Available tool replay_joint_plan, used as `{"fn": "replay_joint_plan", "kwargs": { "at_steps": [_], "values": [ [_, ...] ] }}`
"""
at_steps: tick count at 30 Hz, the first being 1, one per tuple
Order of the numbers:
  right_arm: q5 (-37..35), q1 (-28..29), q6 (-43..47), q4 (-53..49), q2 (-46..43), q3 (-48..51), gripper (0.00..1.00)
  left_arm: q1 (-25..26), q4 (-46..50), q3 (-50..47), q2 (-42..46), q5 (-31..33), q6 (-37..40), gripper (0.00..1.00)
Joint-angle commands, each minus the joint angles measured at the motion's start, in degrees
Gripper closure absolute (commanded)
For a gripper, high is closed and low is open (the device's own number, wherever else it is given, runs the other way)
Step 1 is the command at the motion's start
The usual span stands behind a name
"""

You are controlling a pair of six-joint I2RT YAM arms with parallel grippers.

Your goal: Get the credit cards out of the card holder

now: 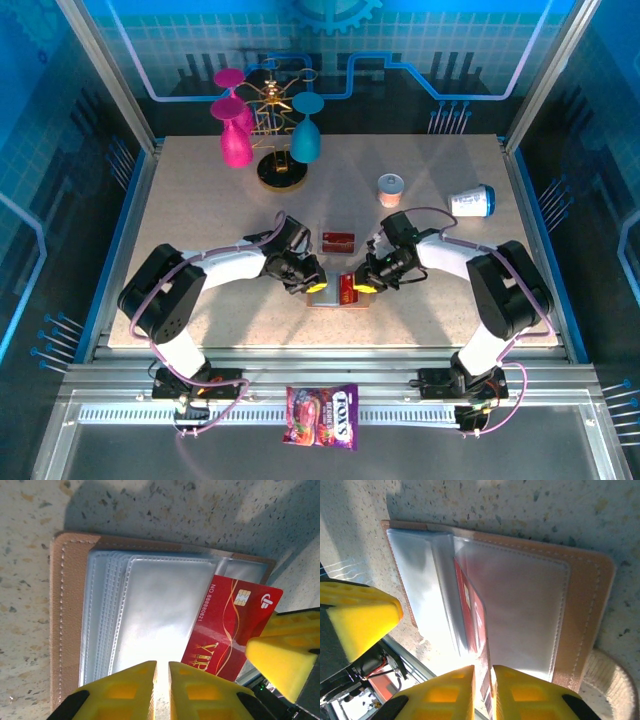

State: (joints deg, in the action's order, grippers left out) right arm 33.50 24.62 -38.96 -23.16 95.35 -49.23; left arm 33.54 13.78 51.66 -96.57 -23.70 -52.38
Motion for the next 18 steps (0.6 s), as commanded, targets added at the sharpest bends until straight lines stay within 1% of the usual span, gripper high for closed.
{"fn": "replay_joint_plan", "kwargs": {
  "at_steps": [1,3,18],
  "values": [
    [-1.3,1.5,-1.2,-2.4,-1.4,-0.9,0.82,-0.9,-1.5,-1.0,2.3,-1.2,0.6,0.85],
    [-2.0,2.0,-1.4,-3.0,-1.5,-2.7,0.82,-1.3,-2.2,-1.6,2.6,-1.6,0.7,0.85],
    [-5.5,4.2,-1.7,-7.3,-1.8,-5.8,0.82,-3.9,-5.5,-5.7,3.8,-3.2,1.1,0.85]
  ]
}}
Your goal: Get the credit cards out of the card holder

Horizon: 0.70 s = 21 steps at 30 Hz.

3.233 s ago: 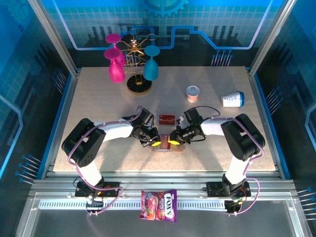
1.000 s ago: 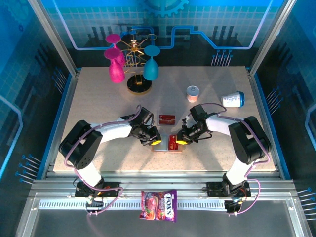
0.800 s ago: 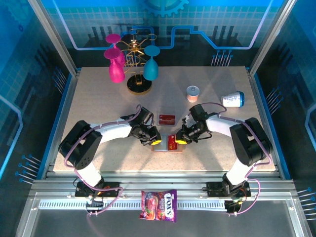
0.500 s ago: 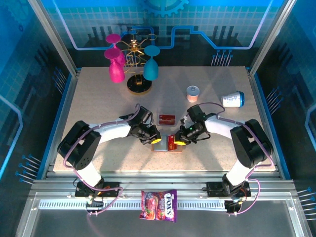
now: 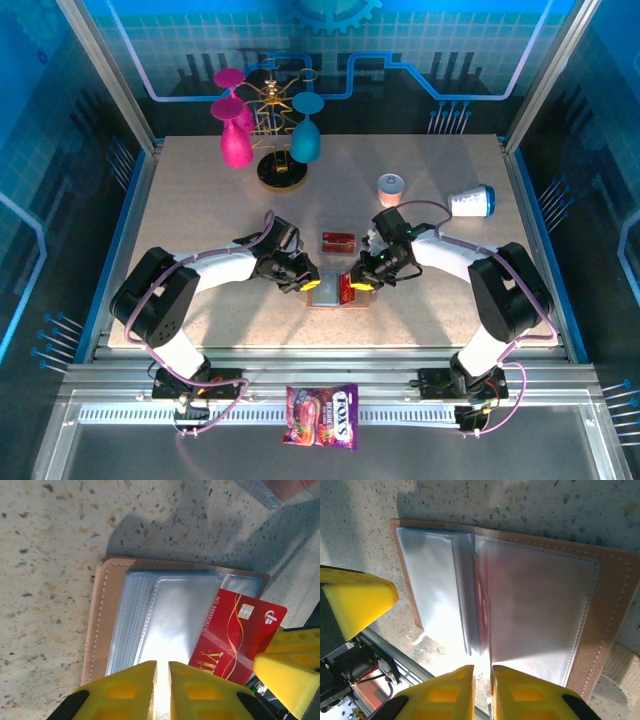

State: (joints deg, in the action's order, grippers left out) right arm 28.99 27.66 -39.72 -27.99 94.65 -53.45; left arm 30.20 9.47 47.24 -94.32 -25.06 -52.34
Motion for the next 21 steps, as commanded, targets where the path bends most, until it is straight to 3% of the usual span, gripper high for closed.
{"fn": "replay_joint_plan", "kwargs": {
  "at_steps": [1,21],
  "values": [
    [-1.2,1.4,-1.0,-2.6,-1.1,-1.7,0.82,-0.6,-1.4,-1.5,1.7,-1.9,1.1,0.85],
    [-4.5,3.9,-2.3,-4.6,-1.4,-3.4,0.89,-2.4,-3.7,-3.9,2.3,-3.0,1.3,0.86]
  ]
}}
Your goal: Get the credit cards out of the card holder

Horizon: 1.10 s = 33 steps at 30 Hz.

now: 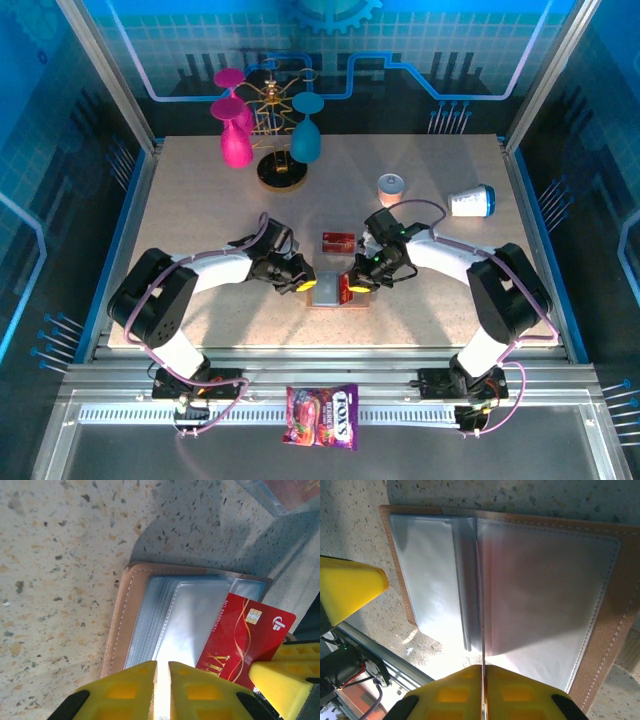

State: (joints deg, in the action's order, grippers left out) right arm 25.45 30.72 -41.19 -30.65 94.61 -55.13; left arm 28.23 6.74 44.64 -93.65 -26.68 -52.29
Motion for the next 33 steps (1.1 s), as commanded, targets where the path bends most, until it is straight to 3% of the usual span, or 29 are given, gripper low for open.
{"fn": "replay_joint_plan", "kwargs": {
  "at_steps": [1,16,22,26,33],
  "values": [
    [-1.1,0.9,-0.8,-2.1,-1.4,-1.8,0.89,-0.5,-1.1,-1.2,1.7,-1.4,1.2,0.86],
    [-3.7,0.8,3.8,-7.1,-5.6,-4.2,0.91,-1.2,-3.7,0.3,2.8,-0.3,-0.3,0.84],
    [-5.4,0.8,16.8,-12.6,-5.8,-8.0,0.93,-1.7,-2.7,2.3,2.8,0.8,-0.6,0.84],
    [-5.2,1.3,30.2,-16.3,-4.8,-11.1,0.95,-2.3,-2.5,3.1,3.1,1.6,-1.1,0.84],
    [-15.4,3.0,51.4,-24.8,-2.1,-17.2,1.0,-4.2,-2.3,3.3,4.0,2.2,-1.8,0.84]
  ]
}}
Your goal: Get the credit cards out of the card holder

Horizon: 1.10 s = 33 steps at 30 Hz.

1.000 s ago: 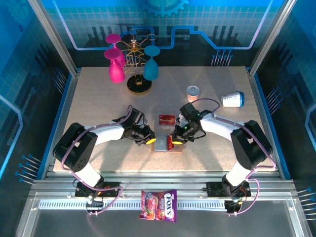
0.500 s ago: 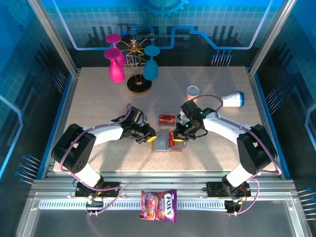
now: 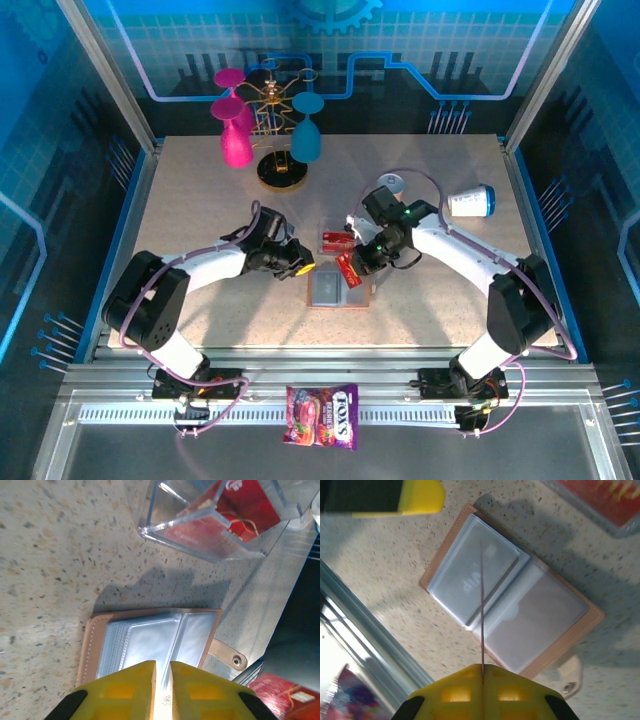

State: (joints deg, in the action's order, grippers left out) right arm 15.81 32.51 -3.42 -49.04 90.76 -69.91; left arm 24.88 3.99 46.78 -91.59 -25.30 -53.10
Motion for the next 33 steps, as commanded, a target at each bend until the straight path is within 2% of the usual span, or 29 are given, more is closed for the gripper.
{"fn": "replay_joint_plan", "kwargs": {
  "at_steps": [1,11,19,33],
  "values": [
    [-7.4,1.5,15.4,-7.4,2.3,-3.3,1.0,-1.1,0.5,1.2,2.0,0.9,-1.1,0.84],
    [-15.6,5.3,36.7,-13.7,4.9,-6.8,1.0,-3.0,1.8,0.2,4.0,1.4,-0.7,0.84],
    [-16.5,5.4,42.3,-16.4,9.4,-13.1,1.0,-4.0,2.2,-0.6,4.9,1.3,-0.1,0.84],
    [-17.1,5.0,47.9,-24.1,23.3,-33.5,1.0,-5.3,2.4,-5.6,10.1,2.2,-1.4,0.83]
  ]
}}
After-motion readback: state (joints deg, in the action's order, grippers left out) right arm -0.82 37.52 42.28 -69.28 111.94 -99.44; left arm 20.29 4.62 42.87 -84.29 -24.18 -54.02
